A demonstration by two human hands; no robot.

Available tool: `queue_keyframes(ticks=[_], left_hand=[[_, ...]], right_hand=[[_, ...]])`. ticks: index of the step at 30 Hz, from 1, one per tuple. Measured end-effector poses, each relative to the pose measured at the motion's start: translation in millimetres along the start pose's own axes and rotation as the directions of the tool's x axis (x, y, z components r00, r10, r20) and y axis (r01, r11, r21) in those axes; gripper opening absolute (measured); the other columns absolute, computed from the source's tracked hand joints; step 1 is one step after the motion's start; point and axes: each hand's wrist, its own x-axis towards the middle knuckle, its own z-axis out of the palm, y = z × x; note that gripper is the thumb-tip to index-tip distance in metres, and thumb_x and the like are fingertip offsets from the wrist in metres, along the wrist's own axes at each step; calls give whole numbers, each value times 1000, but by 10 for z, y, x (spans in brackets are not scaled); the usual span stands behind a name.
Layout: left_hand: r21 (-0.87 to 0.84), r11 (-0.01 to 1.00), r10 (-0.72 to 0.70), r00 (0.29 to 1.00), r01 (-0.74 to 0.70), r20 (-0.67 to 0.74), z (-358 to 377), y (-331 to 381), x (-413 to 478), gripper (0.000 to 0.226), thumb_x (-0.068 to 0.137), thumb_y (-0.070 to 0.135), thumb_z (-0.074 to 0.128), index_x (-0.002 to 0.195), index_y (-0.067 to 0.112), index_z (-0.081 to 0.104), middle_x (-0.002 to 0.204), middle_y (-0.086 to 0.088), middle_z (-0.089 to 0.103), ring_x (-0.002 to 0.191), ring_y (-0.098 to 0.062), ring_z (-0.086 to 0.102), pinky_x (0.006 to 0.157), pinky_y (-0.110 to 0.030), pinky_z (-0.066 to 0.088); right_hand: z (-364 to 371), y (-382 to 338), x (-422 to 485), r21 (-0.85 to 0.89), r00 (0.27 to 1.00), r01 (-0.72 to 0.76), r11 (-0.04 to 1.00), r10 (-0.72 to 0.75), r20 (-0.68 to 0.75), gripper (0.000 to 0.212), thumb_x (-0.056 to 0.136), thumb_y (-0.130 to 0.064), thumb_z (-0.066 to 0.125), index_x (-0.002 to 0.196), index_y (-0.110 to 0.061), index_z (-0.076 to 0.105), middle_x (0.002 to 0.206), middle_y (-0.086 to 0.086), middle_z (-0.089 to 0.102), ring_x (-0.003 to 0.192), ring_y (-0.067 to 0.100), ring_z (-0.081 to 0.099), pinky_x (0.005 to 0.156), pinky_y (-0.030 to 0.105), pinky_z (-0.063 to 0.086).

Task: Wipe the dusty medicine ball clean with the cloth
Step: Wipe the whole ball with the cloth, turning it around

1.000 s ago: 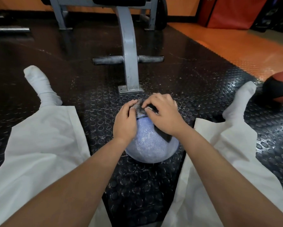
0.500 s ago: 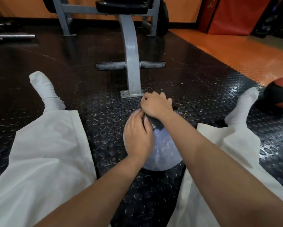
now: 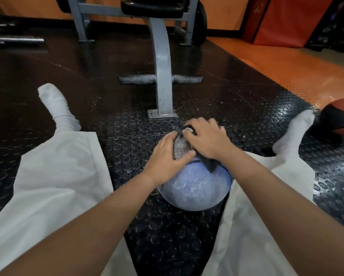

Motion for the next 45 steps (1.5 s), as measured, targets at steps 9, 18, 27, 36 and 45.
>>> queue_keyframes(ticks=[9,18,27,36,45], left_hand=[[4,998,-65,972,65,225,-153,35,131,124,59,55,86,152,20,12,153,4,21,141,-15,25,118,-36,25],[152,988,-78,936,26,344,-181,84,224,135,52,62,85,153,16,9,156,-1,19,145,-22,18,119,-39,25],[175,984,-79,946,24,313,-70,203,290,152,41,68,85,155,19,-2,161,2,7,149,-19,8,122,-41,18],[271,962,-58,956,-23,287,128,460,300,149,44,76,80,154,14,2,160,-3,11,148,-22,7,122,-41,16],[287,958,-93,955,9,282,175,494,277,145,56,68,81,154,9,-8,163,-5,-5,150,-22,-6,123,-39,7]], right_hand=[[125,24,394,-2,963,-234,972,232,137,52,95,-38,17,132,-13,44,140,12,40,127,37,33,103,54,24],[22,-199,-25,-240,1000,-21,970,18,-12,37,101,-33,28,134,-20,39,136,10,39,125,31,33,100,49,28],[1,-189,309,-185,950,-298,936,309,34,41,99,-31,33,137,-16,38,141,13,36,130,33,29,103,50,24],[-194,38,337,-323,949,-201,925,265,169,44,100,-37,28,138,-18,37,143,15,36,128,38,36,99,51,30],[-178,98,616,-277,908,-186,943,272,317,34,94,-18,40,122,-8,57,131,13,54,112,34,53,97,51,42]])
